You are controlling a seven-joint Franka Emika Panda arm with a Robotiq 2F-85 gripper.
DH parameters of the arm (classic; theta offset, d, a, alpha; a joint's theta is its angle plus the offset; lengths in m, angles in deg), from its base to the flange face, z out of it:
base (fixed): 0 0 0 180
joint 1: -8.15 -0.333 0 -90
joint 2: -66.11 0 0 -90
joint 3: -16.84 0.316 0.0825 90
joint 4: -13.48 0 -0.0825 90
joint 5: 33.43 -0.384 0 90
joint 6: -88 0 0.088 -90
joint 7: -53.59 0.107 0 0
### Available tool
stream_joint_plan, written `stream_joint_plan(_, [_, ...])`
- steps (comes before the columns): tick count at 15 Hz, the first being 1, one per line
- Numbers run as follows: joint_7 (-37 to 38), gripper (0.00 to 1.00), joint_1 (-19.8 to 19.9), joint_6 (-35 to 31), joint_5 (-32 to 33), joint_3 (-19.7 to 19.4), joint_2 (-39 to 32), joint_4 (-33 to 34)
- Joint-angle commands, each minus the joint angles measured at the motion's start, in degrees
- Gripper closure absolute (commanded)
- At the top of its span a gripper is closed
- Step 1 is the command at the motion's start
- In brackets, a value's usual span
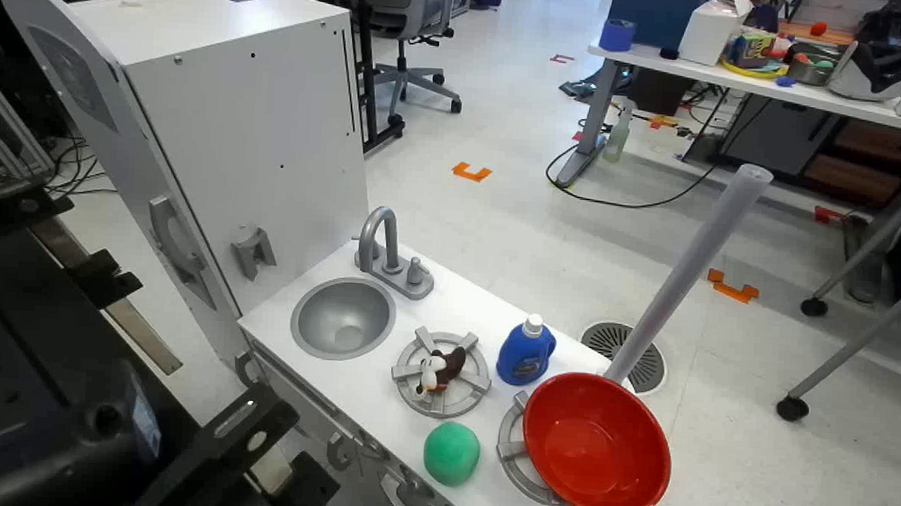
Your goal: Move the blue bottle to the left
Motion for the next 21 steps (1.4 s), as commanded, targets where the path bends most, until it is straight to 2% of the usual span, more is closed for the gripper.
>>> stream_joint_plan(1, [0.48,0.0,-1.02,0.08,0.46,-0.91,-0.24,0.1])
stream_joint_plan(5, [0.74,0.0,-0.67,-0.66,0.39,-1.03,-0.87,0.39])
stream_joint_plan(9, [3.4,0.0,3.48,-5.97,4.83,-1.72,-7.44,4.11])
stream_joint_plan(13, [7.56,0.0,9.22,-16.44,14.13,-3.51,-17.94,9.12])
stream_joint_plan(16, [11.95,0.0,12.21,-20.6,19.25,-6.56,-27.94,15.63])
stream_joint_plan(19, [16.25,0.0,11.96,-22.11,22.6,-11.01,-38.84,24.16])
stream_joint_plan(21, [17.27,0.0,10.74,-24.4,22.51,-14.39,-45.78,29.82])
